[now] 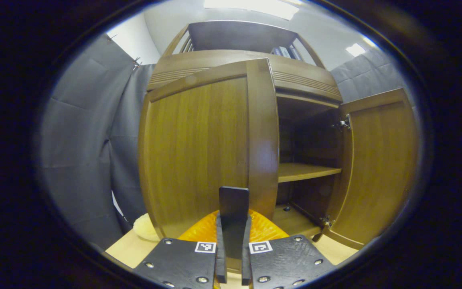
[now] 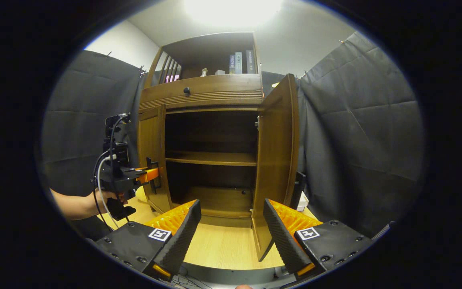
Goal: Open the right door of the double-door shoe cabinet with the right hand, and open the left door with the left hand.
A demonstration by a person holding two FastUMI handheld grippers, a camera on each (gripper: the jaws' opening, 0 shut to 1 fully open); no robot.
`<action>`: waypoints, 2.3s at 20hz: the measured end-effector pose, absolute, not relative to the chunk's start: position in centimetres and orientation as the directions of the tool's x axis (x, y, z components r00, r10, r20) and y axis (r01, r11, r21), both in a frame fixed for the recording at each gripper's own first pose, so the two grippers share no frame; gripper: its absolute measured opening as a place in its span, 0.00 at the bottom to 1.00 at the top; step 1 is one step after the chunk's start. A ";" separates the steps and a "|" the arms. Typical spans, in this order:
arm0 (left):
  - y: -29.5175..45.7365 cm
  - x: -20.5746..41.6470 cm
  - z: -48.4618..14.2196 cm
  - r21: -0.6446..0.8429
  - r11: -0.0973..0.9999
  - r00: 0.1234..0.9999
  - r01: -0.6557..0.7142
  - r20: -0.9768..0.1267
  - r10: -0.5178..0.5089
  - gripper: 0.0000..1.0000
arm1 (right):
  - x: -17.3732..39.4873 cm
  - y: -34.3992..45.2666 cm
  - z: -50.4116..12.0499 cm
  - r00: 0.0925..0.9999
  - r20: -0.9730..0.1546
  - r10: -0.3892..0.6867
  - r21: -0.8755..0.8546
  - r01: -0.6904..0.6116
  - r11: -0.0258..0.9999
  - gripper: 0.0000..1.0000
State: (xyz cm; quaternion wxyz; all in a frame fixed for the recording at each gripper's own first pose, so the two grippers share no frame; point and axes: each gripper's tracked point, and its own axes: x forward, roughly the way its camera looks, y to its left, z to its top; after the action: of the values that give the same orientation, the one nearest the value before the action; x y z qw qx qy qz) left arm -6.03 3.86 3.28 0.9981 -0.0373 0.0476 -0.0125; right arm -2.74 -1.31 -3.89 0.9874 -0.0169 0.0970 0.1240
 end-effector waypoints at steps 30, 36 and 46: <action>22.4 -16.8 2.0 -0.051 0.997 0.994 -0.053 -0.094 0.048 0.11 | -1.8 16.5 -3.1 0.849 -0.165 0.503 0.000 -0.510 0.860 0.98; 25.9 -17.0 1.3 -0.062 0.998 0.996 -0.026 -0.092 0.021 0.10 | -0.9 19.9 -3.8 0.829 -0.179 0.530 -0.001 -0.539 0.842 0.98; 29.3 -16.3 0.4 -0.070 0.993 0.991 0.094 -0.094 -0.100 0.11 | 0.2 23.5 -4.7 0.815 -0.205 0.542 -0.003 -0.554 0.833 0.96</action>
State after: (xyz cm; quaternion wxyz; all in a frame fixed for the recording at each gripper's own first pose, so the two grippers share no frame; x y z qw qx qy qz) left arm -16.30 29.26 0.45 0.9971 -0.0329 0.0485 -0.0487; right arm 0.18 23.54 -4.67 0.9522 -0.0312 0.0980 0.2876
